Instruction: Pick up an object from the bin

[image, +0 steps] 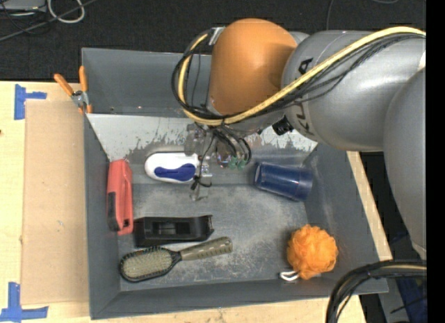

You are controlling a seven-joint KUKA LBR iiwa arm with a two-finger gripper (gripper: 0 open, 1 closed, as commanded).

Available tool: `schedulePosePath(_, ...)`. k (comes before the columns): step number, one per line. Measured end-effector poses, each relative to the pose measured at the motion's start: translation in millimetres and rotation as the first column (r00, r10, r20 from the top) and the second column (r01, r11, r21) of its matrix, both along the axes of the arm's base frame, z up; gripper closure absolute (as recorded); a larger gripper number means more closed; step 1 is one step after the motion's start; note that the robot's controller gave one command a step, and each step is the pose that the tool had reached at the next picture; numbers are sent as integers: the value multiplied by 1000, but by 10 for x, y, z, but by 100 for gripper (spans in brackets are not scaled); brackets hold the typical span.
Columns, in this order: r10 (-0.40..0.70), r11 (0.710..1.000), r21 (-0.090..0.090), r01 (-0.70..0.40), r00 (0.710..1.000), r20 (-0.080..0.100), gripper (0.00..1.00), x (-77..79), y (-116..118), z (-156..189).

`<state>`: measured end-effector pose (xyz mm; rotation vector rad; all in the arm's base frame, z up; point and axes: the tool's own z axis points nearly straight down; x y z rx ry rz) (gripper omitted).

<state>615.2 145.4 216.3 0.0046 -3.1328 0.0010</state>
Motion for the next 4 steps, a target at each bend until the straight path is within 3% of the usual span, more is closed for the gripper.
schedulePosePath(1,-4,1000,1,4,1000,8,0,16,-10,49)
schedulePosePath(2,116,993,1,-116,993,7,0,-275,4,-584)
schedulePosePath(3,306,952,0,-306,952,11,0,-712,131,-555)
schedulePosePath(4,253,967,1,-253,967,5,0,-809,96,-1148)
